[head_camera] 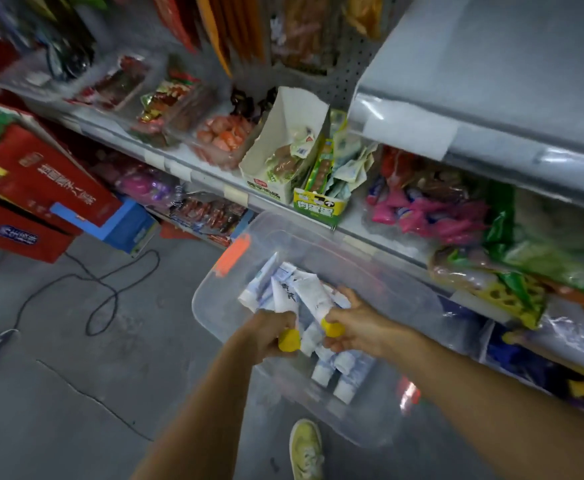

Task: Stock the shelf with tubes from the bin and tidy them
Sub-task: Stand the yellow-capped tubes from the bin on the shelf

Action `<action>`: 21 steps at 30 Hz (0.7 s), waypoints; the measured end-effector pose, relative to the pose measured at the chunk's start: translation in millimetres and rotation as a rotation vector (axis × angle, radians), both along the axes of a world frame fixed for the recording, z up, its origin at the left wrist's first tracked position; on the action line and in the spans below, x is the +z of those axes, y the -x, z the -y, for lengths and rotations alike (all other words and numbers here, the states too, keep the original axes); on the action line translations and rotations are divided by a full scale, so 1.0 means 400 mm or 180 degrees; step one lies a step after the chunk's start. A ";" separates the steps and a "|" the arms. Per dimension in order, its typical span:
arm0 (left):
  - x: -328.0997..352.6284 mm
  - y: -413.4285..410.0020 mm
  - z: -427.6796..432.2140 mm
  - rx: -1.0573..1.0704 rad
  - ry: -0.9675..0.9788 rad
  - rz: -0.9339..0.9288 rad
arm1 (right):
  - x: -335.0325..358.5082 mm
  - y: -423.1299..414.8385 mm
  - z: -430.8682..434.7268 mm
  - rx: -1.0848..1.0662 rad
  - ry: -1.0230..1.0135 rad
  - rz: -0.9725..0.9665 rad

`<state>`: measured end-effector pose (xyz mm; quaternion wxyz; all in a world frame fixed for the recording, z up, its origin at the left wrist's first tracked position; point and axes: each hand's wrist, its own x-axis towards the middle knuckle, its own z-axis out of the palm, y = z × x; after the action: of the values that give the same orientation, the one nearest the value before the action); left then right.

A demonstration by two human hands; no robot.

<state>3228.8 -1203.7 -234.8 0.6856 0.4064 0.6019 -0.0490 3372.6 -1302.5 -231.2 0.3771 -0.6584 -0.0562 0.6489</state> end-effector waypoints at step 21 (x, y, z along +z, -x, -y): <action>0.753 -0.431 1.051 -0.0627 -0.1010 0.2369 | 0.837 -0.335 1.125 0.0254 -0.1046 0.2943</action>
<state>3401.1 -1624.1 66.5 0.7773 0.5526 0.2714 0.1293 3506.5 -1752.4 103.6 0.3864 -0.8067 -0.3444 0.2852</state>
